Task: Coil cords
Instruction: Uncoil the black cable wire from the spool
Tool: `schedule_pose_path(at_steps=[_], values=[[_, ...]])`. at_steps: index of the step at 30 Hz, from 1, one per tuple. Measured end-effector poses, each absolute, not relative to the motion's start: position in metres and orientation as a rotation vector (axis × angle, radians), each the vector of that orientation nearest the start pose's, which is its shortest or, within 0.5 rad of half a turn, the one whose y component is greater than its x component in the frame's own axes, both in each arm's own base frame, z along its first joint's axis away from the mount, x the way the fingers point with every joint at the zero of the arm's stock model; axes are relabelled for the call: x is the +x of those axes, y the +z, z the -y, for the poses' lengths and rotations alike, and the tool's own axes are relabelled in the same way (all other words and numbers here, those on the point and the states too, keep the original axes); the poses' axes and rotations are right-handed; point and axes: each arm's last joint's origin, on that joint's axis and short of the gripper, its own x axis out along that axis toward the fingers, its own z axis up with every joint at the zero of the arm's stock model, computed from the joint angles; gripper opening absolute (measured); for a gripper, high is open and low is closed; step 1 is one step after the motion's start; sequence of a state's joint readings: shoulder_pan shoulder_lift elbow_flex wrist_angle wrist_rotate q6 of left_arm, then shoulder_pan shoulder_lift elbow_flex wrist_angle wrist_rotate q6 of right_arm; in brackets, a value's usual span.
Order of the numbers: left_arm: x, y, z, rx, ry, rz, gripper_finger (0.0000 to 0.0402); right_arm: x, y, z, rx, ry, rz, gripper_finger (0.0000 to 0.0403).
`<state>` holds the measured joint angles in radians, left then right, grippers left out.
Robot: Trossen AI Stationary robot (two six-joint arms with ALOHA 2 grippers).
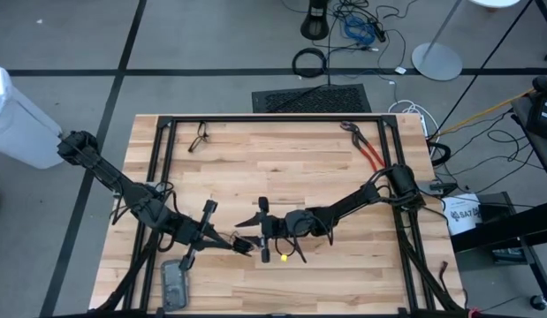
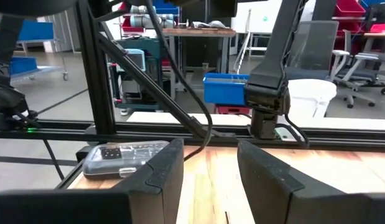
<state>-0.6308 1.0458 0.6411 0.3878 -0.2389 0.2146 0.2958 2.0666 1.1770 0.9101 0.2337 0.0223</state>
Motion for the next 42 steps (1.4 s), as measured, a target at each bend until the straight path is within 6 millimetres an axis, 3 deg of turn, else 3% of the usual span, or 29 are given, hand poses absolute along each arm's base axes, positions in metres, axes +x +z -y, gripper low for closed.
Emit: schedule_pose_path(at_steps=[12,26,34,42], values=[[0.194,0.286,0.133,0.223,-0.393,0.020,0.0000,0.425,0.191,-0.123,0.044,0.067,0.081,0.0132],[0.198,0.284,0.136,0.220,-0.391,0.027,0.0000,0.425,0.188,-0.124,0.031,0.094,0.048,0.0006],[0.197,0.282,0.137,0.202,-0.426,0.003,0.0000,0.424,0.191,-0.123,0.025,0.094,0.034,0.0001],[0.196,0.282,0.140,0.135,-0.527,-0.007,0.0000,0.416,0.210,-0.123,-0.017,0.098,-0.031,0.0001]])
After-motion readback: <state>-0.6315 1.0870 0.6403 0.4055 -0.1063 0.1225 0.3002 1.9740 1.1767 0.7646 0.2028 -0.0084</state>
